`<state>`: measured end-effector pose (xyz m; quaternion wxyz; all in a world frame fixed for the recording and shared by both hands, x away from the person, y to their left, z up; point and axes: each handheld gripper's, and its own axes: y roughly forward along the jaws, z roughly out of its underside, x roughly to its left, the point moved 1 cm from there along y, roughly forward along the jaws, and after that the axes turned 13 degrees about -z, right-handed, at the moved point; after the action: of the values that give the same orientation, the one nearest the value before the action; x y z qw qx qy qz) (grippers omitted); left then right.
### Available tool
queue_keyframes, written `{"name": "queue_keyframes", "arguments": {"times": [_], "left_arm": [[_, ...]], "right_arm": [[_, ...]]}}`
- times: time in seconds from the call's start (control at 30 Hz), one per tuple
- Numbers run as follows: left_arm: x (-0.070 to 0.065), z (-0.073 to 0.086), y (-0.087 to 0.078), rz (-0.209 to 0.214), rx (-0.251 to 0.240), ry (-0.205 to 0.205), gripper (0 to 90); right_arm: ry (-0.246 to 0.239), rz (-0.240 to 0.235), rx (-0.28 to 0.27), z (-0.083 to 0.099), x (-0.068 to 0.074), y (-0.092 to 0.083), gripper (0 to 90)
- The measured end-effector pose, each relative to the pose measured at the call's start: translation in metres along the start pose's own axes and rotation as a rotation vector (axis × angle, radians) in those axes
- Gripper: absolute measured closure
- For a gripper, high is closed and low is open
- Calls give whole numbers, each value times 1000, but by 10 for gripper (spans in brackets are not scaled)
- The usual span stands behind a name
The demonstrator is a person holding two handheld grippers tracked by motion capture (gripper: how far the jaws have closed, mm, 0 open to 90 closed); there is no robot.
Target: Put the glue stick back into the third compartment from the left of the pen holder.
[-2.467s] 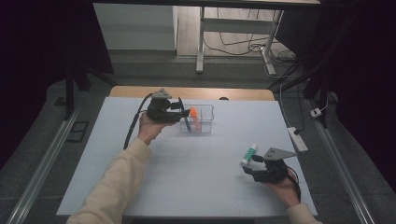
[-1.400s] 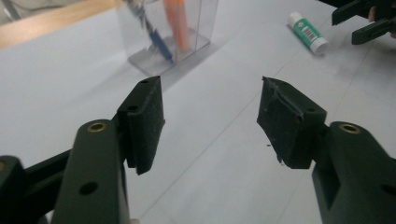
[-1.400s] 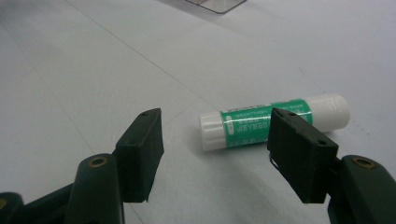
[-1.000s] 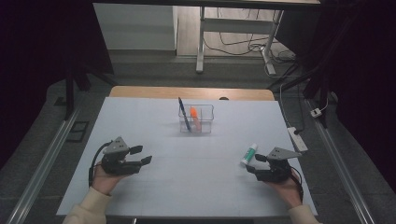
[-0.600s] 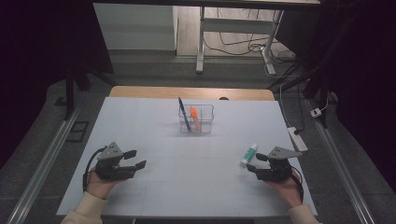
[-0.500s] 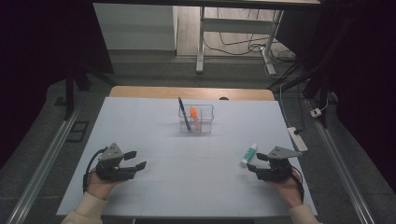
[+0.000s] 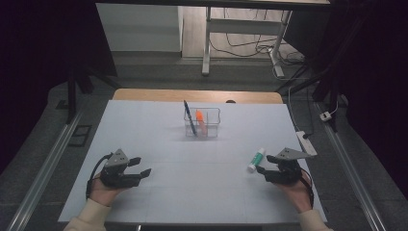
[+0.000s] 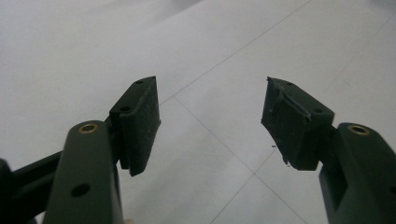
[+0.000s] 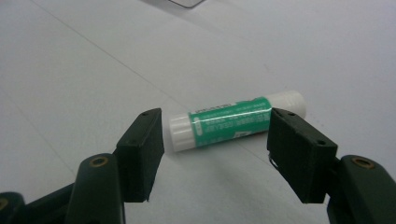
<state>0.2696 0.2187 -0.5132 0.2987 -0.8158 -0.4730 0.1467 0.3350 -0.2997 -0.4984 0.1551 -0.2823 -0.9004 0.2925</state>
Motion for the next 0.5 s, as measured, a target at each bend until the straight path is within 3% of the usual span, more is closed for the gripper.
{"name": "queue_keyframes", "arguments": {"times": [0.5], "left_arm": [[-1, 1, 2, 1, 15, 7, 357]], "right_arm": [[74, 65, 23, -19, -6, 1, 339]]}}
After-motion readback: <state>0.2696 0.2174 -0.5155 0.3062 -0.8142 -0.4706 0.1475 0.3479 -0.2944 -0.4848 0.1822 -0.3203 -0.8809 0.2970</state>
